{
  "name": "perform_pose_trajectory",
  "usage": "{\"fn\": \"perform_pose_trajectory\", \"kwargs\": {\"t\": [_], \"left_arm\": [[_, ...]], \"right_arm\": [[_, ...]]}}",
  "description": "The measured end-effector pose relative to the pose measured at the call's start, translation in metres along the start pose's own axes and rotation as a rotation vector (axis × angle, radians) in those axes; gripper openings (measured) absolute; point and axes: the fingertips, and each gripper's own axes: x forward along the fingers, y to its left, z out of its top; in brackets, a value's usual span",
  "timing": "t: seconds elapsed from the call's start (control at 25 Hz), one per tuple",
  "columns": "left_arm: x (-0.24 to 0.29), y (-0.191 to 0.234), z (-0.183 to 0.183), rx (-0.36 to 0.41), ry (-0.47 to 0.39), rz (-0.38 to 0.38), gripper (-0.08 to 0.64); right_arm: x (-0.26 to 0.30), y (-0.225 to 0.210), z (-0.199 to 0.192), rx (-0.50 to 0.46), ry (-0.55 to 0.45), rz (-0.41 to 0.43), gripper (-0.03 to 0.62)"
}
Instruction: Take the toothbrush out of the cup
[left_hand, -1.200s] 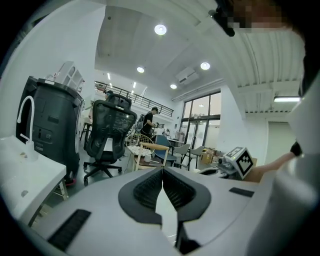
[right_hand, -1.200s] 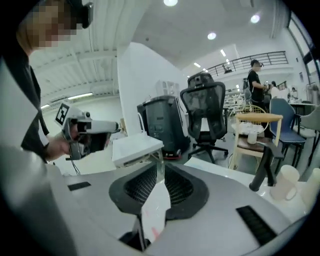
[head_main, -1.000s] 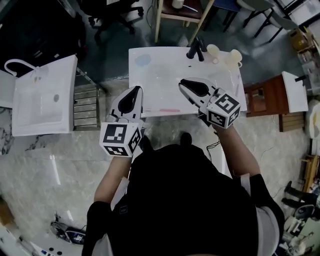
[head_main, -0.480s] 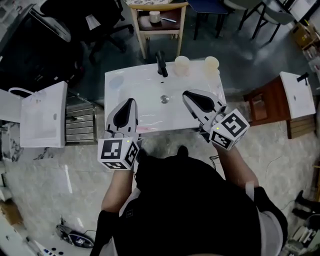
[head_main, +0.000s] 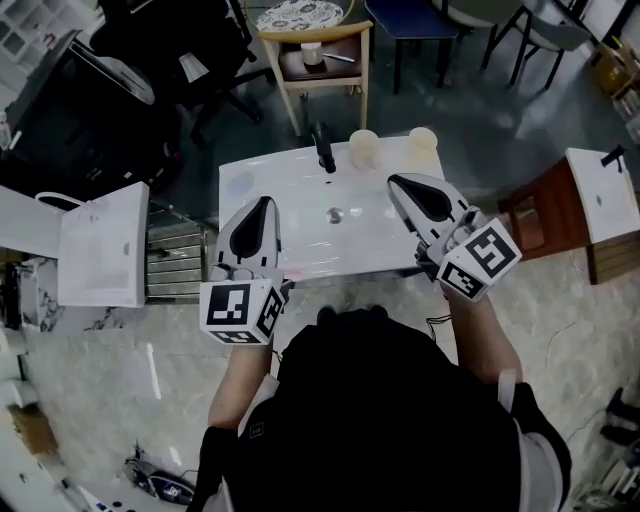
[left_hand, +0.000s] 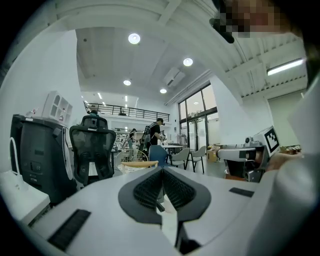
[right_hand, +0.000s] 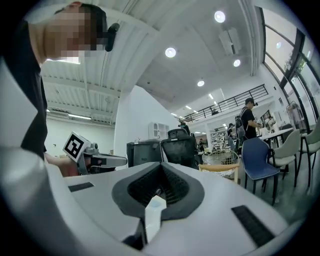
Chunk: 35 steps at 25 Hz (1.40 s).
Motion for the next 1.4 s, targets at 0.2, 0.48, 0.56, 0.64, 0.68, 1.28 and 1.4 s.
{"fn": "perform_pose_trajectory", "kwargs": {"t": [0.2,0.48,0.56,0.64,0.68,1.28,1.4], "left_arm": [[0.009,0.016,0.001,-0.005,-0.014,0.014,0.017],[0.013,0.021,-0.003,-0.019,-0.013,-0.008,0.017],[0.013,0.021,-0.005,-0.025,-0.009,-0.014,0.017],[0.012,0.022,-0.007,-0.03,-0.005,-0.019,0.017],[0.012,0.023,-0.008,-0.03,-0.004,-0.02,0.017],[0.023,0.044,-0.011,-0.005,0.005,0.013,0.017],[0.021,0.047,-0.012,-0.027,0.001,0.018,0.017]], "right_arm": [[0.007,-0.012,0.011,0.003,-0.046,-0.053,0.028],[0.009,-0.02,0.006,0.006,-0.038,-0.136,0.028],[0.011,-0.016,0.004,0.004,-0.032,-0.137,0.028],[0.012,-0.013,0.003,-0.001,-0.031,-0.134,0.028],[0.013,-0.013,0.002,-0.001,-0.031,-0.136,0.028],[0.028,-0.019,0.001,-0.003,-0.027,-0.162,0.028],[0.03,-0.016,-0.001,0.009,-0.019,-0.161,0.028]]}}
